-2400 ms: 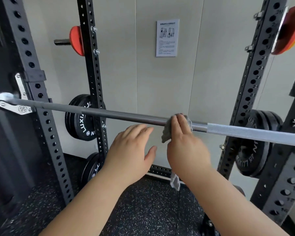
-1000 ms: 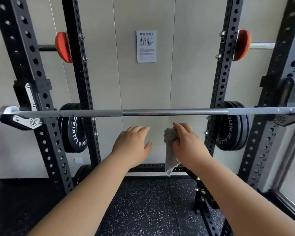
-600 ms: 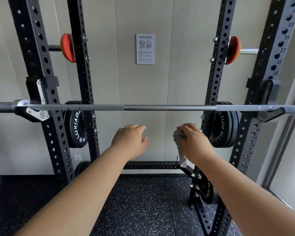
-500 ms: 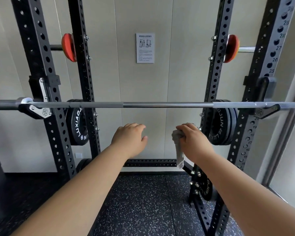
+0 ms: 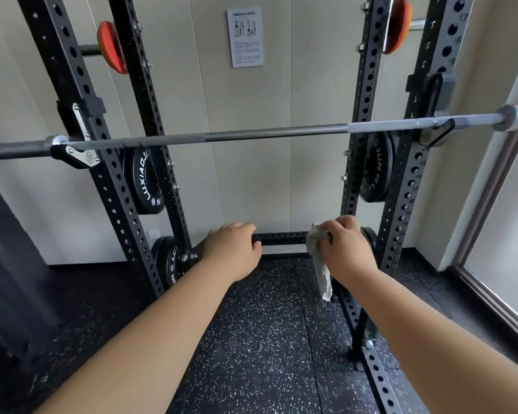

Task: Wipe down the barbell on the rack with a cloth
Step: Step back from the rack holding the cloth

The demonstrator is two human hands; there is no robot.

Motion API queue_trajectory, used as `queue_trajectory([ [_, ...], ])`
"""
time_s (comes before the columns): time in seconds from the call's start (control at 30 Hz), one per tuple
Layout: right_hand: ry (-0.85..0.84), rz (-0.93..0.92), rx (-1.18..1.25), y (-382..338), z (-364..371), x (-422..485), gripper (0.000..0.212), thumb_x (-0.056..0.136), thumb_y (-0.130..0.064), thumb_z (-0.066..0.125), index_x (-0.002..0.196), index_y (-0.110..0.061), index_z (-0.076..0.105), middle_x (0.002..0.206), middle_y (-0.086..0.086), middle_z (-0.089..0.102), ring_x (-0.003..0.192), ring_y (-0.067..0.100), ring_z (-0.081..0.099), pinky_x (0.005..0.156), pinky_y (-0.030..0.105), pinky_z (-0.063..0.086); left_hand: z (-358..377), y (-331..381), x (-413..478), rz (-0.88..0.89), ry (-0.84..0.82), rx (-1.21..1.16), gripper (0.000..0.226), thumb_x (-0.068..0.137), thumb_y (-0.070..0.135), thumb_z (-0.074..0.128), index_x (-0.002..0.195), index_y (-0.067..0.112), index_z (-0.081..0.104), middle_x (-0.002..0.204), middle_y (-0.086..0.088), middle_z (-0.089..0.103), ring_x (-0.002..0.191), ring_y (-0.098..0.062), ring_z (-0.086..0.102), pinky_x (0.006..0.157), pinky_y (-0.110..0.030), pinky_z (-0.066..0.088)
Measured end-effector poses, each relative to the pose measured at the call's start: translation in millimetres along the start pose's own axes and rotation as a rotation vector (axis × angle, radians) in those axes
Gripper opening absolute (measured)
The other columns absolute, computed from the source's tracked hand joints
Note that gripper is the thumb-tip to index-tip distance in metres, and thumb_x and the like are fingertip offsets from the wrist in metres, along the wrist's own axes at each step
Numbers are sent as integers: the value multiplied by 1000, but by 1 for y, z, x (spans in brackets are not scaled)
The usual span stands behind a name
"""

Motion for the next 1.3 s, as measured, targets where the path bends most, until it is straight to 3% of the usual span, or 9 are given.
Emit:
queue_trajectory([
  [0.27, -58, 85, -28, 25, 9, -78, 26, 104, -28, 53, 127, -28, 66, 124, 2, 54, 92, 22, 57, 76, 33, 48, 27, -4, -79, -46, -34, -9, 43, 102, 46, 43, 137, 26, 59, 130, 2, 66, 116, -25, 61, 98, -41, 45],
  [0.43, -93, 88, -71, 3, 13, -120, 23, 104, -36, 55, 125, -32, 65, 121, -5, 58, 87, 17, 62, 71, 34, 56, 40, -33, -125, -70, -96, 4, 40, 103, 44, 40, 133, 27, 60, 125, 2, 67, 112, -25, 62, 95, -43, 48],
  [0.57, -86, 98, -83, -18, 17, -158, 24, 103, -40, 58, 125, -34, 65, 120, -9, 63, 91, 15, 63, 76, 36, 57, 42, -58, -163, -80, -124, -21, 36, 104, 43, 40, 128, 27, 61, 117, 2, 66, 107, -25, 62, 95, -43, 48],
  [0.77, -138, 101, -59, -59, 57, -236, 17, 99, -44, 61, 112, -38, 72, 109, -15, 68, 83, 9, 63, 71, 34, 58, 55, -108, -255, -107, -183, -39, 32, 104, 40, 39, 124, 31, 63, 113, 4, 68, 101, -23, 64, 91, -41, 49],
  [0.97, -219, 113, -1, -95, 109, -319, 14, 99, -39, 63, 109, -37, 72, 107, -11, 69, 86, 13, 65, 76, 36, 58, 81, -164, -353, -157, -284, -31, 29, 105, 41, 41, 117, 29, 64, 109, 3, 69, 95, -23, 64, 85, -38, 49],
  [1.1, -295, 113, 15, -111, 126, -357, 16, 101, -25, 58, 109, -28, 71, 106, -5, 64, 88, 15, 63, 80, 40, 59, 86, -197, -398, -212, -331, -51, 29, 104, 44, 43, 117, 30, 65, 112, 3, 69, 91, -22, 62, 80, -37, 53],
  [1.3, -435, 69, -11, -128, 139, -393, 21, 93, -15, 52, 103, -26, 67, 105, -2, 60, 87, 16, 59, 75, 34, 52, 90, -217, -461, -245, -387, -104, 31, 104, 44, 44, 125, 32, 63, 105, 8, 68, 88, -18, 62, 74, -35, 53],
])
Point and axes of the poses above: each hand's wrist, its own x-axis towards the middle knuckle, its own z-axis out of the palm, y = z × x, the point moved 10 cm from there along x, towards the middle knuckle
